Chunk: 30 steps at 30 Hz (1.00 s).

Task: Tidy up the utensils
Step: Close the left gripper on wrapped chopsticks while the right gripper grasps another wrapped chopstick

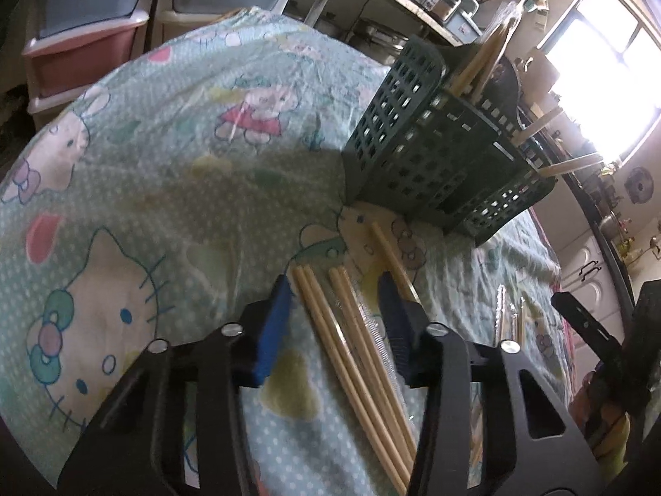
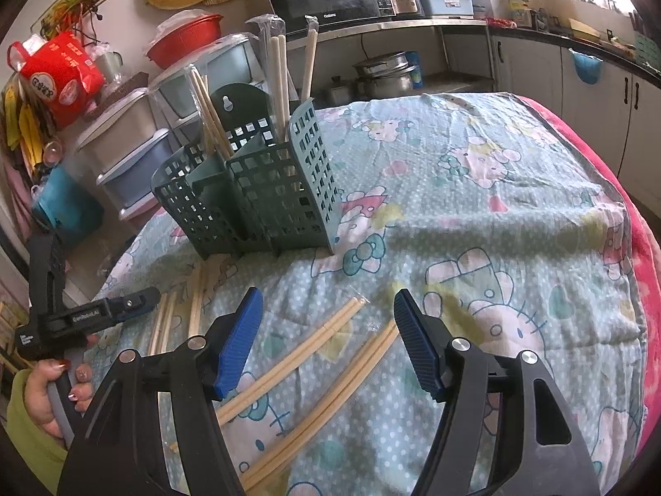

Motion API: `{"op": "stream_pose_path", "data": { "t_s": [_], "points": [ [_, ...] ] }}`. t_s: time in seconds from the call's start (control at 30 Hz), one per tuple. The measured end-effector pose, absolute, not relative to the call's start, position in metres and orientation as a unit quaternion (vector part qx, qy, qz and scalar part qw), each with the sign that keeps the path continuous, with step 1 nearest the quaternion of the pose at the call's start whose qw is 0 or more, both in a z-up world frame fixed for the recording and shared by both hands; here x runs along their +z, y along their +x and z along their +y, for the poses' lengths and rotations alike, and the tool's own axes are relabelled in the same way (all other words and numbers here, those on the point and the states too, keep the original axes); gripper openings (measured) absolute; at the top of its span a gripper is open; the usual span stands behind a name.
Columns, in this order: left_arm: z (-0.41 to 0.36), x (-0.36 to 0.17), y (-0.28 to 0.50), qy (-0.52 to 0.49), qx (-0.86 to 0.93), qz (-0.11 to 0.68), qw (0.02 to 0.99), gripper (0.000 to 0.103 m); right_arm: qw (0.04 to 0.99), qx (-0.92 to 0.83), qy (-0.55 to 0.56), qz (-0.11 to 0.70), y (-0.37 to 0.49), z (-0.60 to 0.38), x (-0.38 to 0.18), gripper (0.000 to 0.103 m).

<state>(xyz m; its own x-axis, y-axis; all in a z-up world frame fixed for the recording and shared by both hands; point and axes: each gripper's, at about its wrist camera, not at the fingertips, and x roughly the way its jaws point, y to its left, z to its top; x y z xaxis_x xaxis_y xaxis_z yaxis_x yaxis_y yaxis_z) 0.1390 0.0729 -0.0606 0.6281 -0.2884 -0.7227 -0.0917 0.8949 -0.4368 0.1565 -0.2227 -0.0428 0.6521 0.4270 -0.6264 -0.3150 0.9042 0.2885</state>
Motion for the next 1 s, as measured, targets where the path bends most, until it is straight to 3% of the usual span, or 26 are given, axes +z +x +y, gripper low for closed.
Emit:
{"op": "stream_pose_path", "data": {
  "t_s": [0.37, 0.6, 0.83, 1.0],
  "points": [
    [0.074, -0.068, 0.146, -0.2, -0.031, 0.445, 0.873, 0.027, 0.895, 0.193, 0.074, 0.394, 0.163, -0.223, -0.056, 0.063],
    [0.079, -0.072, 0.152, -0.204, -0.018, 0.44, 0.874, 0.015, 0.883, 0.179, 0.09, 0.425, 0.172, -0.226, -0.073, 0.063],
    [0.08, -0.072, 0.156, -0.208, -0.017, 0.438, 0.874, 0.015, 0.869, 0.169, 0.123, 0.449, 0.184, -0.233, -0.087, 0.043],
    [0.08, -0.073, 0.158, -0.21, -0.016, 0.438, 0.874, 0.015, 0.865, 0.162, 0.139, 0.453, 0.188, -0.237, -0.09, 0.036]
  ]
}}
